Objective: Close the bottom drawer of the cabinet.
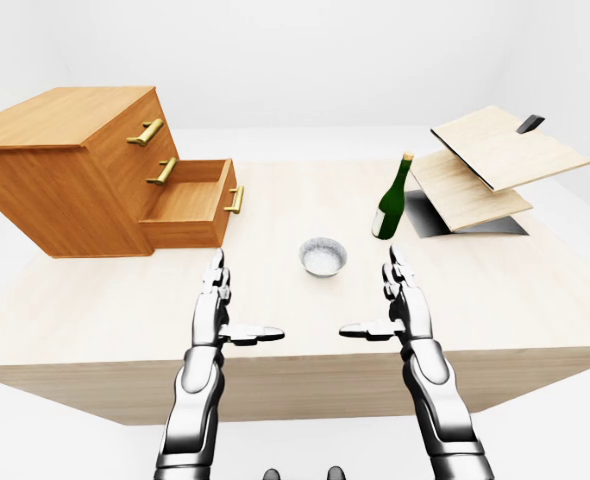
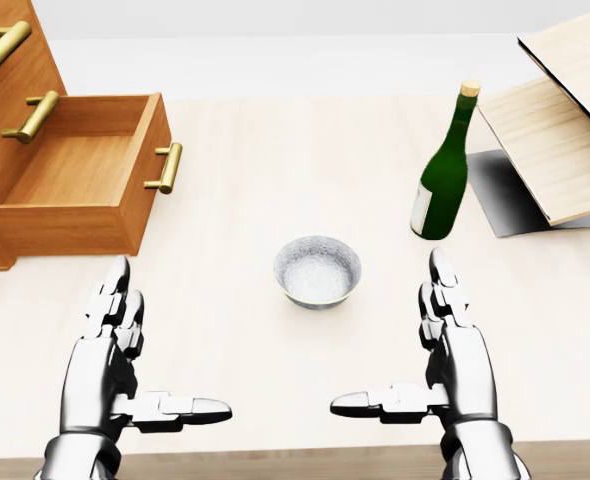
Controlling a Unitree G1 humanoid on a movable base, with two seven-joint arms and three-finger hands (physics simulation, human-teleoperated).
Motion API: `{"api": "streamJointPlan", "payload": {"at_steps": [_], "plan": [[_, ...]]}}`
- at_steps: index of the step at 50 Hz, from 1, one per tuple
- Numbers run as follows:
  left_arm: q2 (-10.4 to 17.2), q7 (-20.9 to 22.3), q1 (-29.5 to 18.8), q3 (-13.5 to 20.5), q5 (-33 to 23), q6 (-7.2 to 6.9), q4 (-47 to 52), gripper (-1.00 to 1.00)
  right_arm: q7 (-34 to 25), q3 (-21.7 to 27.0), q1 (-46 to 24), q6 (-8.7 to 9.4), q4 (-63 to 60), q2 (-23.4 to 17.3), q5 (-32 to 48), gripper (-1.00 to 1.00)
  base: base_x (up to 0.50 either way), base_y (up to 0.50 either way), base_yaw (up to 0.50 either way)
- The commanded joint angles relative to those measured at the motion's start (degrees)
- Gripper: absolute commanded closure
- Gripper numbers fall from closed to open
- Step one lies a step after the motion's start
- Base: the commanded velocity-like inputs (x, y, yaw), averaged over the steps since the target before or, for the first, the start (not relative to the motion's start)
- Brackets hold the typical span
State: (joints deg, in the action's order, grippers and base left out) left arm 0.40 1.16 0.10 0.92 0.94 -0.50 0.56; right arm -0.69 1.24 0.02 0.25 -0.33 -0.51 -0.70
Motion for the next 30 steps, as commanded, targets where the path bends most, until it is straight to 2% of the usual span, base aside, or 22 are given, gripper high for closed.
{"api": "streamJointPlan", "payload": {"at_steps": [1, 10, 14, 15, 17, 18, 20, 22, 25, 30], "plan": [[0.5, 2.3, 0.4, 1.4, 2.4, -1.59, 1.7, -1.00, -0.7, 2.1, 0.2, 0.58, -0.8, -0.8, -1.3, -1.00, 0.00, 0.00, 0.00], [0.6, 2.1, 0.4, 1.4, 2.6, -1.80, 1.9, -1.00, -0.5, 1.9, 0.6, 1.41, -2.5, -0.6, -1.3, -1.00, 0.00, 0.00, 0.00], [0.6, 2.1, 0.3, 1.5, 2.4, -1.73, 1.9, -1.00, 1.9, 4.0, 1.1, 4.21, -8.9, -1.1, -1.6, -1.00, 0.00, 0.00, 0.00], [0.6, 2.1, 0.3, 1.5, 2.5, -1.85, 2.0, -1.00, 2.6, 4.9, 1.3, 4.75, -11.6, -1.3, -1.9, -1.00, 0.00, 0.00, 0.00], [0.6, 2.0, 0.2, 1.5, 2.4, -1.79, 1.9, -1.00, 4.9, 8.6, 1.8, 4.75, -20.0, -1.8, -3.5, -1.00, 0.00, 0.00, 0.00], [0.6, 2.0, 0.2, 1.5, 2.4, -1.79, 1.9, -1.00, 4.9, 8.8, 1.8, 4.75, -20.3, -1.8, -3.5, -1.00, 0.00, 0.00, 0.00], [0.6, 2.0, 0.2, 1.4, 2.3, -1.69, 1.8, -1.00, 7.8, 12.9, 1.6, 4.75, -27.4, -2.7, -3.5, -1.00, 0.00, 0.00, 0.00], [0.6, 2.0, 0.3, 1.3, 2.2, -2.07, 2.3, -1.00, 8.1, 16.3, 1.4, 4.75, -31.5, -3.6, -4.5, -1.00, 0.00, 0.00, 0.00], [0.6, 2.0, 0.2, 1.3, 2.2, -2.27, 2.5, -1.00, 10.5, 23.7, 0.2, 4.75, -35.5, -4.5, -9.2, -1.00, 0.00, 0.00, 0.00], [0.6, 2.0, 0.2, 1.3, 2.1, -2.42, 2.7, -1.00, 12.2, 26.4, 1.3, 4.75, -35.8, -4.3, -13.3, -1.00, 0.00, 0.00, 0.00]]}}
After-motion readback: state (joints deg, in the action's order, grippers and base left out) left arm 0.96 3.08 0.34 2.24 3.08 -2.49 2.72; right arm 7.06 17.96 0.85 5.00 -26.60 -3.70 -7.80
